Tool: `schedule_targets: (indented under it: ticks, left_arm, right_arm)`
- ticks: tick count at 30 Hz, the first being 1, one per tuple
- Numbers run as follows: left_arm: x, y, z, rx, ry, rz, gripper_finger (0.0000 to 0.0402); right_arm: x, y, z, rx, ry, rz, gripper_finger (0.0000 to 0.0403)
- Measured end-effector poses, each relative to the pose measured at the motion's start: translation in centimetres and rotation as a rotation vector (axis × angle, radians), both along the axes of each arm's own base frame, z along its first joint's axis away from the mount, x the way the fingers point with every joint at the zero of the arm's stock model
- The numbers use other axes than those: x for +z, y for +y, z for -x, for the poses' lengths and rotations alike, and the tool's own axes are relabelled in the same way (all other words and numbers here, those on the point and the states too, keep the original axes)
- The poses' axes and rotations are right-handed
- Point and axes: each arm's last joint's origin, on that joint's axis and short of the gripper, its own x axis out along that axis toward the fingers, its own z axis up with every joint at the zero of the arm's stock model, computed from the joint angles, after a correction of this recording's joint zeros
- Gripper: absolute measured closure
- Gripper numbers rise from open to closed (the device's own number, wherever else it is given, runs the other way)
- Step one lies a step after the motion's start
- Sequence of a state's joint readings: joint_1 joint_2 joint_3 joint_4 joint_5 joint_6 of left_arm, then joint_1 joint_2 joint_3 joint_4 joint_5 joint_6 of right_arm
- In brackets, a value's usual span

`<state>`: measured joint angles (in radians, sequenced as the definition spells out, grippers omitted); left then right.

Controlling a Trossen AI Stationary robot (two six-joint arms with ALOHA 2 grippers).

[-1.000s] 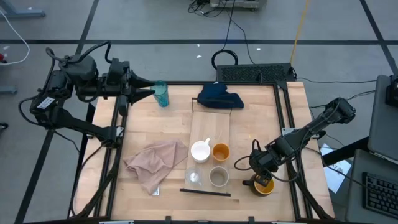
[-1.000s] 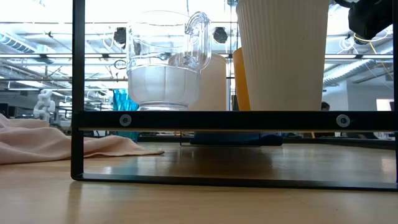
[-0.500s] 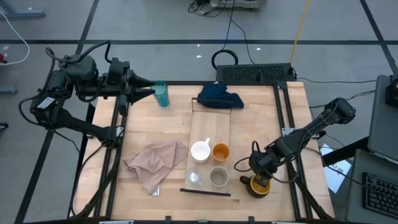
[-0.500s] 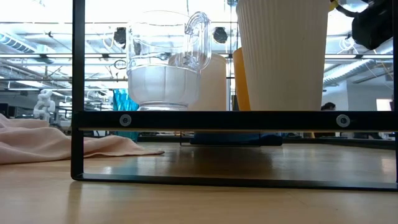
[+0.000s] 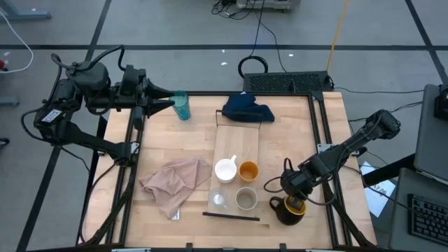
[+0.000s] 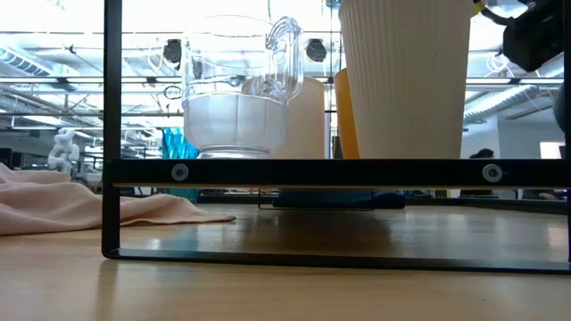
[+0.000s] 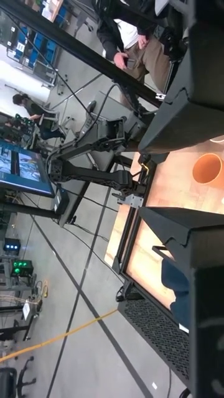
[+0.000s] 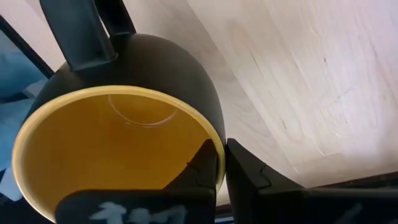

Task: Stack small to large cups/mugs on shelf
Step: Put the black cup on the shelf aligned with the white cup

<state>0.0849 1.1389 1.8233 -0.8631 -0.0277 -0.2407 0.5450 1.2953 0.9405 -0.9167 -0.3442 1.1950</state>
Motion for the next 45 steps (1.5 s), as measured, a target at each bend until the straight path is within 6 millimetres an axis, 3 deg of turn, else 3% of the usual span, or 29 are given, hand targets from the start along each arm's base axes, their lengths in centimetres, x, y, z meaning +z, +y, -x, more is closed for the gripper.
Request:
schedule_targets:
  ticks: [13, 26, 39, 45]
  left_arm:
    - [0.0, 0.1, 0.0, 0.013, 0.003, -0.026, 0.0252]
    - [0.0, 0.2, 0.0, 0.056, 0.008, -0.041, 0.0252]
    - [-1.5, 0.2, -0.8, 0.093, 0.131, 0.162, 0.0252]
    - [-2.8, 0.2, -2.9, 0.056, 0.229, 0.27, 0.0252]
  right_arm:
    - [2.2, -1.4, 2.3, -0.046, -0.003, -0.001, 0.04]
    - [4.6, -3.1, 4.3, -0.128, -0.183, 0.031, 0.04]
    - [6.7, -3.4, 4.6, -0.101, -0.419, -0.098, 0.04]
    - [7.5, -2.9, 3.9, -0.083, -0.54, -0.162, 0.04]
